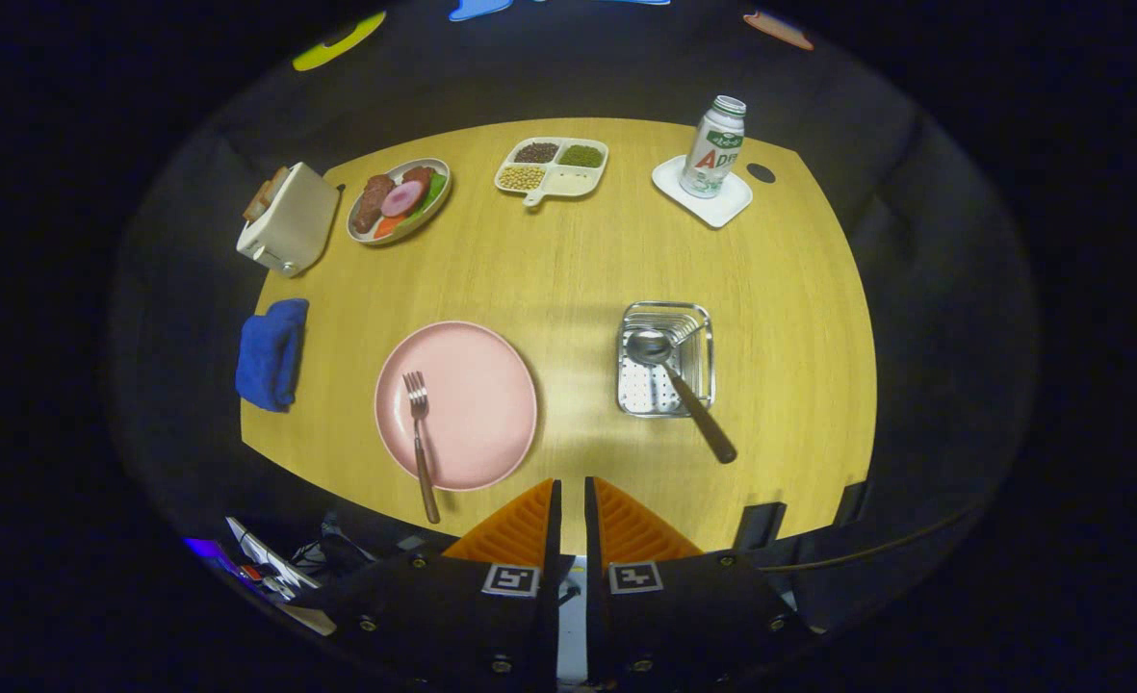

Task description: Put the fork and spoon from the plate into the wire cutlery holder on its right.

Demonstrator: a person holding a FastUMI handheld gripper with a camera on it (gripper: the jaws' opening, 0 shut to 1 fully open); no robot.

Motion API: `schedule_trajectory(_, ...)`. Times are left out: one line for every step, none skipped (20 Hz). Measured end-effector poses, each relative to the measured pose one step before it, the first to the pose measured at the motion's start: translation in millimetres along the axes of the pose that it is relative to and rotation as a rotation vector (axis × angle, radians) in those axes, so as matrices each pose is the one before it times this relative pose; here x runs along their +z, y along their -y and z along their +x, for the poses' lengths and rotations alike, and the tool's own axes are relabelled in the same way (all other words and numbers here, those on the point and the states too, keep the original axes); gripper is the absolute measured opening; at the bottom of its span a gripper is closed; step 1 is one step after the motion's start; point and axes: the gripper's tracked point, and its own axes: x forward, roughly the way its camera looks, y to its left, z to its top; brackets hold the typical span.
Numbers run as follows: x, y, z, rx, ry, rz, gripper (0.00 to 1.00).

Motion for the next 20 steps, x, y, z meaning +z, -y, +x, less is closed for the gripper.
schedule_trajectory(-2.98, -12.59, 3.36, 0.01586, 0.00926, -0.0031, 0.12)
schedule_trajectory(-1.11, -9.88, 6.39, 0.00909, 0.00793, -0.0084, 0.12)
schedule_trajectory(-1.57, -9.27, 4.9, 0.0057, 0.01084, -0.00871, 0.12)
schedule_trajectory(0.94, -9.12, 5.67, 0.00721, 0.0105, -0.00645, 0.12)
schedule_trajectory(-0.25, -9.93, 6.62, 0.01285, 0.00565, -0.00525, 0.12)
schedule_trajectory(-1.5, -10.16, 7.24, 0.01468, -0.0009, -0.00375, 0.12)
schedule_trajectory(-0.48, -8.76, 6.89, 0.0133, 0.00046, -0.00148, 0.12)
schedule_trajectory(-0.13, -7.87, 9.2, 0.01063, -0.00431, -0.00849, 0.12)
schedule_trajectory(0.4, -6.17, 7.4, 0.00454, -0.00215, -0.01217, 0.12)
schedule_trajectory(-0.29, -5.82, 8.27, 0.00722, -0.00508, -0.0116, 0.12)
schedule_trajectory(-0.72, -5.61, 8.07, 0.00619, -0.0072, -0.00735, 0.12)
schedule_trajectory(-1.01, -4.14, 8.11, 0.00743, -0.00962, -0.00104, 0.12)
schedule_trajectory(-0.94, -5.27, 7.86, 0.01145, -0.01219, 0.00073, 0.12)
schedule_trajectory(-1.1, -4.05, 8.59, 0.00993, -0.01406, 0.00054, 0.12)
schedule_trajectory(-1.25, -3.17, 7.88, 0.00668, -0.01184, -0.00152, 0.12)
schedule_trajectory(-0.57, -1.89, 8.43, -0.00071, -0.01055, -0.00535, 0.12)
schedule_trajectory(-1.02, -0.65, 7.54, -0.00421, -0.00878, -0.00784, 0.12)
schedule_trajectory(-1.9, -1.11, 6.31, -0.00497, -0.00913, -0.00865, 0.12)
schedule_trajectory(-1.66, -1.37, 6.3, 0.00039, -0.00981, -0.00626, 0.12)
schedule_trajectory(-1.16, -1.27, 6.44, -0.00014, -0.01089, -0.00473, 0.12)
